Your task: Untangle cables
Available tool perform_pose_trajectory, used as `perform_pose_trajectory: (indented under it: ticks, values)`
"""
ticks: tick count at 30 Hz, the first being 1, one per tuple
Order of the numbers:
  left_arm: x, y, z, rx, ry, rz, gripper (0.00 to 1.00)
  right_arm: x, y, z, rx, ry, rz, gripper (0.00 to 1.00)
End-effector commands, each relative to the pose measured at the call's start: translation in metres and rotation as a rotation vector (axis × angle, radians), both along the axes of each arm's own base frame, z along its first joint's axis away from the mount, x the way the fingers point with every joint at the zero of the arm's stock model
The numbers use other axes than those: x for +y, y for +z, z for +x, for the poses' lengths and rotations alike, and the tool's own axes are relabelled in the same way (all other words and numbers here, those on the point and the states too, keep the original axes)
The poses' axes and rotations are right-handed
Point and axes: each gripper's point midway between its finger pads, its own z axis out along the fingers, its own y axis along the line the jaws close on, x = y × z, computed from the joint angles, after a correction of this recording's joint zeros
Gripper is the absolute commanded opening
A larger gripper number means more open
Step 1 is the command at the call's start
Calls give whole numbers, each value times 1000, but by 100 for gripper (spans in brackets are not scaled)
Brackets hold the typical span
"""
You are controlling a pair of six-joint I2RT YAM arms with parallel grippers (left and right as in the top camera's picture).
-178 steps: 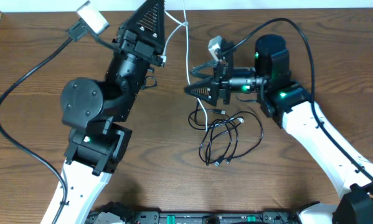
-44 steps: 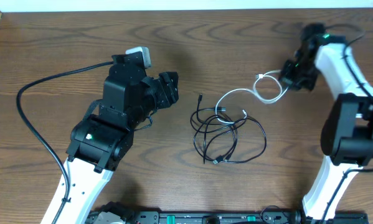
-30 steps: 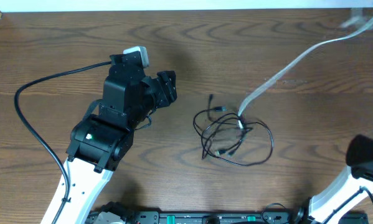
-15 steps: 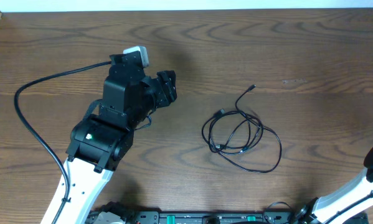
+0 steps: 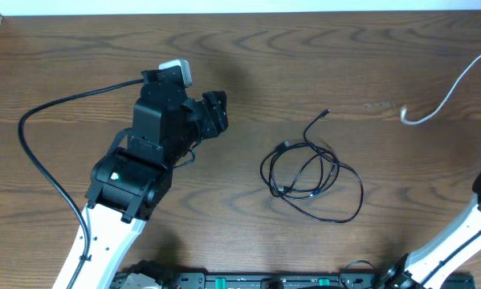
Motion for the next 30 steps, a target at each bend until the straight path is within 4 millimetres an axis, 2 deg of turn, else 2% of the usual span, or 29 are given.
perform_pose_trajectory:
  ticks: [1,5,9,11,13,14,18,23,26,30]
  values:
    - [4,4,2,-17,9,13,68,-16,-31,2,77,-53,-19,1]
    - [4,4,2,-17,9,13,68,-34,-59,4,131,-112,-39,1]
    - [4,3,2,-17,9,14,68,-45,-77,13,138,-131,-53,3]
    - [4,3,2,-15,9,14,68,-45,-86,19,141,-122,-46,26]
    - [3,1,3,-10,9,16,68,-45,-97,20,156,-116,-32,77]
    - [3,-1,4,-3,9,19,68,-42,-107,21,172,-101,-11,99]
    - [2,-7,7,11,8,25,68,-26,-110,26,166,-12,32,99]
    - [-8,-10,5,22,-61,27,68,10,-86,27,110,123,122,99]
    - [-21,-14,0,7,-190,77,68,38,-67,18,111,189,161,99]
    - [-42,-25,-10,30,-360,79,68,82,-49,-7,188,281,181,99]
